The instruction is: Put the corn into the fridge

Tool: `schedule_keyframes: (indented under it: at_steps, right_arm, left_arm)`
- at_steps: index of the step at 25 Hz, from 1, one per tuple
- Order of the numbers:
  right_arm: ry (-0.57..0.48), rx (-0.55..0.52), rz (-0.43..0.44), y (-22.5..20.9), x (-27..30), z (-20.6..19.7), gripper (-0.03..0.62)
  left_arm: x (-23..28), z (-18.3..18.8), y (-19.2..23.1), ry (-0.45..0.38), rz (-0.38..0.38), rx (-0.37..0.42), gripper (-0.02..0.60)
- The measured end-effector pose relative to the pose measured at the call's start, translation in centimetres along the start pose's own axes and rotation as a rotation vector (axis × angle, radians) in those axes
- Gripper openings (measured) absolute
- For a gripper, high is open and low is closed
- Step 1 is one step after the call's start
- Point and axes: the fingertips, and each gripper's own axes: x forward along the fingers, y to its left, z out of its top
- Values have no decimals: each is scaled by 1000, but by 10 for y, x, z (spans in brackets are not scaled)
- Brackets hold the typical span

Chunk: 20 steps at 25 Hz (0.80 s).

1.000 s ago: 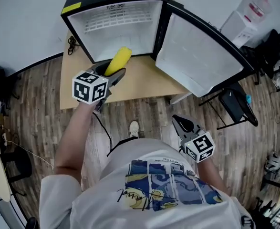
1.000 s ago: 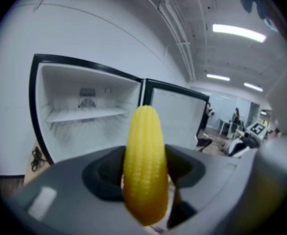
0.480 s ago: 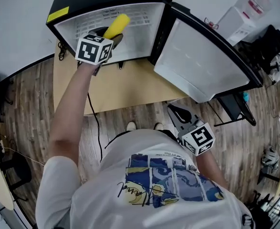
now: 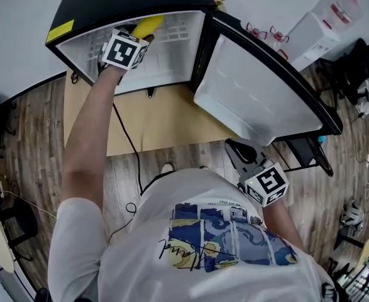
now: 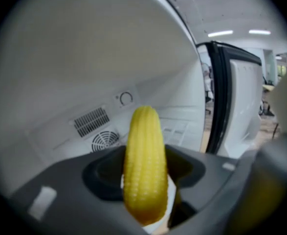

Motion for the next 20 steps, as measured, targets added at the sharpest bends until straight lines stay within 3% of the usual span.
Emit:
schedule_keyframes:
  at_steps: [3,7,11,20]
  right_arm:
    - [9,-8,18,-6,1,0,15]
    - [4,-17,48,-13,4,5,15]
    - [5,-30,72,-17,7,6,15]
    - [4,-30,88,-25,11,6,15]
  left_arm:
    - [10,5,4,31,15,62,247]
    - [19,11,-2,80,18,219,249]
    - [27,14,-10,100,17,304,249]
    - [33,15,-9,51,0,261,253]
